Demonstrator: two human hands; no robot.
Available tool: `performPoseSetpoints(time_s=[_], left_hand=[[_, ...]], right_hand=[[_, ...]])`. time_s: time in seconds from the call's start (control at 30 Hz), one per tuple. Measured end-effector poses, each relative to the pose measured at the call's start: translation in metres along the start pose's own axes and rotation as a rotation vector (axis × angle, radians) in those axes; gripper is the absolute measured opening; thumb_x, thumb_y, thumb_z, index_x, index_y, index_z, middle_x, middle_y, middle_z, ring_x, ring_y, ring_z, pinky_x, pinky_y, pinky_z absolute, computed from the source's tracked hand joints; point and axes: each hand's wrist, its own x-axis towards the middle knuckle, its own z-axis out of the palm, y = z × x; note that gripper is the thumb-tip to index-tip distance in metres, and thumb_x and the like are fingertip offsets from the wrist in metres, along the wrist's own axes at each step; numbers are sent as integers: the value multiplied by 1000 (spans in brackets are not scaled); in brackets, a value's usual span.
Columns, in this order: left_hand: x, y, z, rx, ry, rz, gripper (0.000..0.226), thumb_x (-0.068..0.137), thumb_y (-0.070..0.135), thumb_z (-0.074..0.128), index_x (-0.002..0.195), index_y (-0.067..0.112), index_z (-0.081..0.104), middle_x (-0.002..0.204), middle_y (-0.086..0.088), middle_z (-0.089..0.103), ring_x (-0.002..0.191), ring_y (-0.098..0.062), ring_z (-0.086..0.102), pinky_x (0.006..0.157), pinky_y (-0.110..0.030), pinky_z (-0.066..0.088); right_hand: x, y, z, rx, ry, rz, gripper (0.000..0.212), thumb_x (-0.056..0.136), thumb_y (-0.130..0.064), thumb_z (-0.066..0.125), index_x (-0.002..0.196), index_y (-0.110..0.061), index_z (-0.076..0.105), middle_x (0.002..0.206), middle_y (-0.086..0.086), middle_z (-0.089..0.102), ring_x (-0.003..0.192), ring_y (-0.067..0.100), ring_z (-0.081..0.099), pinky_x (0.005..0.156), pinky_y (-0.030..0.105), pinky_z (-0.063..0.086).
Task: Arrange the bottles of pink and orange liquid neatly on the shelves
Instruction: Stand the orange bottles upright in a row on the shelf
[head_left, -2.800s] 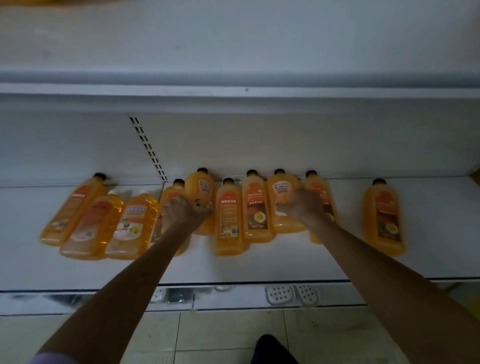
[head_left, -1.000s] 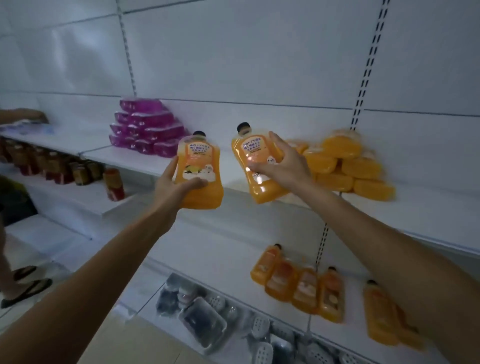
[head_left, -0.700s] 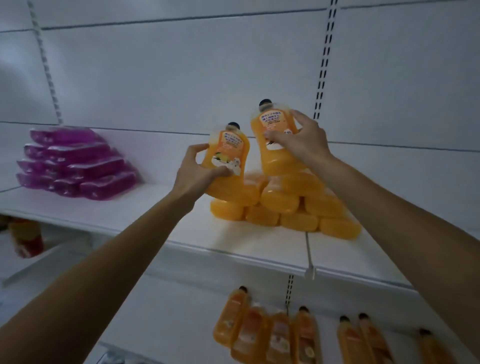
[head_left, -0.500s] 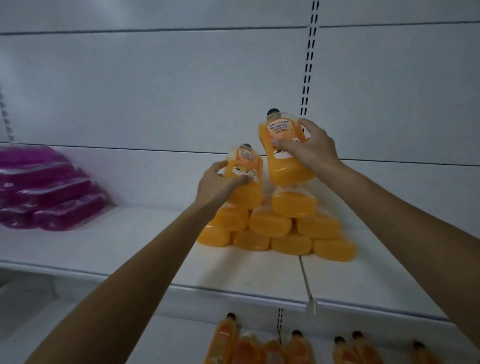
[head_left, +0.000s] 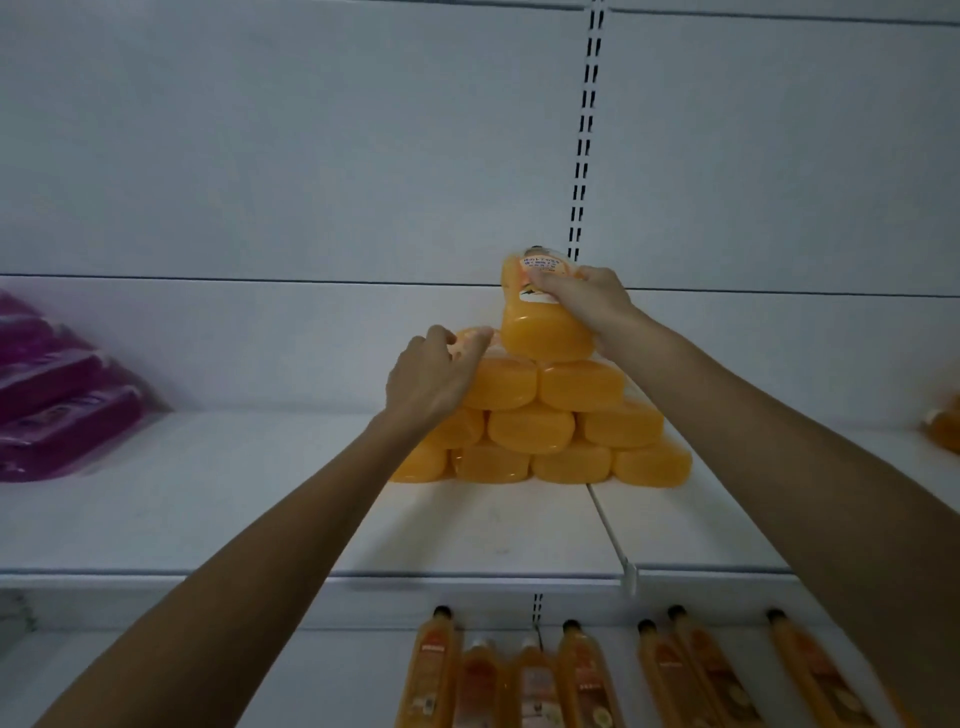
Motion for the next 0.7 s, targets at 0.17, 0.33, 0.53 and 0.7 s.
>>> performPoseSetpoints(time_s=[0.17,0.33,0.53,0.7], left_hand=[[-16,-19,-14,62,-151,66,86,74,69,55,141,20,33,142,-7,41,125,-27,45,98,-48,46],[-32,-32,-26,147,-149,152,80,81,57,59,143,16,31,142,-10,41,128,-27,40,100,-42,39],[-57,-34,-50,121,-88,268,63,87,40,60,140,16,37,139,-7,45,124,-23,43,95,-35,39],[-96,-32,-52,18,-31,426,43,86,27,62,126,14,55,126,-8,56,111,-21,52,84,-26,38]], right_hand=[[3,-7,8,-146,-49,74,69,81,-47,67,135,-11,43,130,8,51,115,30,52,95,43,46],[-5,-9,4,-226,-90,127,65,93,-49,46,144,-12,32,147,11,36,131,32,38,101,43,36],[-26,-13,-2,-69,78,56,53,96,-49,38,118,-2,52,119,9,55,110,25,51,92,36,42],[-58,10,-20,-130,325,-72,43,101,-33,34,61,-17,36,63,-2,40,60,12,39,55,28,31]])
